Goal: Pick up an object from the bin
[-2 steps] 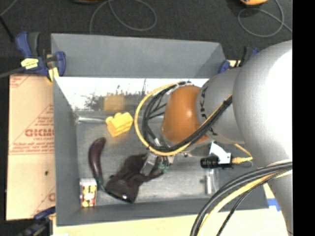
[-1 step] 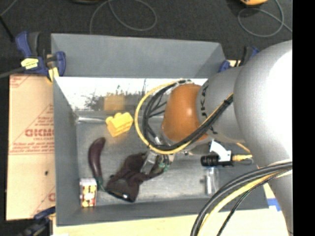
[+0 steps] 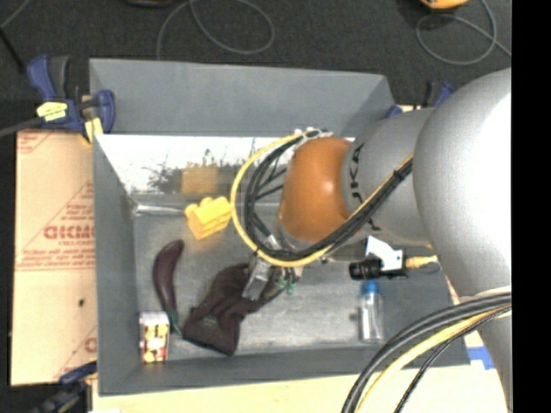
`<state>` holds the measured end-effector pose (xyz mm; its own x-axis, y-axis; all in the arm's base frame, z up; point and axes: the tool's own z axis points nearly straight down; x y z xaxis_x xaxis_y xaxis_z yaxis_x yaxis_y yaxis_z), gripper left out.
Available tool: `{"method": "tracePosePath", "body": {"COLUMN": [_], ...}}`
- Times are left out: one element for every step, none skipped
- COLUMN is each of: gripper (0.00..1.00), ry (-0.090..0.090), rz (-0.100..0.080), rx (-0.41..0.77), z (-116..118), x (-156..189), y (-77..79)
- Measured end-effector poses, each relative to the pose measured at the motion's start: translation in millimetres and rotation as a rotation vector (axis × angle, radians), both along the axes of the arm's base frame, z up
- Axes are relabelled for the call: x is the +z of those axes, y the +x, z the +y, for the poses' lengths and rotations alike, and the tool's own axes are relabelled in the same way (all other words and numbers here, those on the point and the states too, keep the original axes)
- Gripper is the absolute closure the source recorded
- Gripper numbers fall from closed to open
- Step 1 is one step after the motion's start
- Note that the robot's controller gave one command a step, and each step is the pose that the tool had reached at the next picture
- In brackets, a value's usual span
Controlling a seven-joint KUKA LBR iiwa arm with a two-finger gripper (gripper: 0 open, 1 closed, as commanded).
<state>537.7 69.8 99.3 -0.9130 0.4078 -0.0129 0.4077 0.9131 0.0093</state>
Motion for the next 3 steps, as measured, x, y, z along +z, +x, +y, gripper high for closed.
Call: {"method": "tracePosePath", "body": {"gripper": [1.00, 1.00, 1.00], "ry": [0.000, -0.001, -0.001], "rz": [0.000, 0.009, 0.002], "rx": [-0.001, 0.022, 0.031], "z": [0, -2, -2], "x": [0, 42, 101], "y": [0.0, -2.6, -0.5]}}
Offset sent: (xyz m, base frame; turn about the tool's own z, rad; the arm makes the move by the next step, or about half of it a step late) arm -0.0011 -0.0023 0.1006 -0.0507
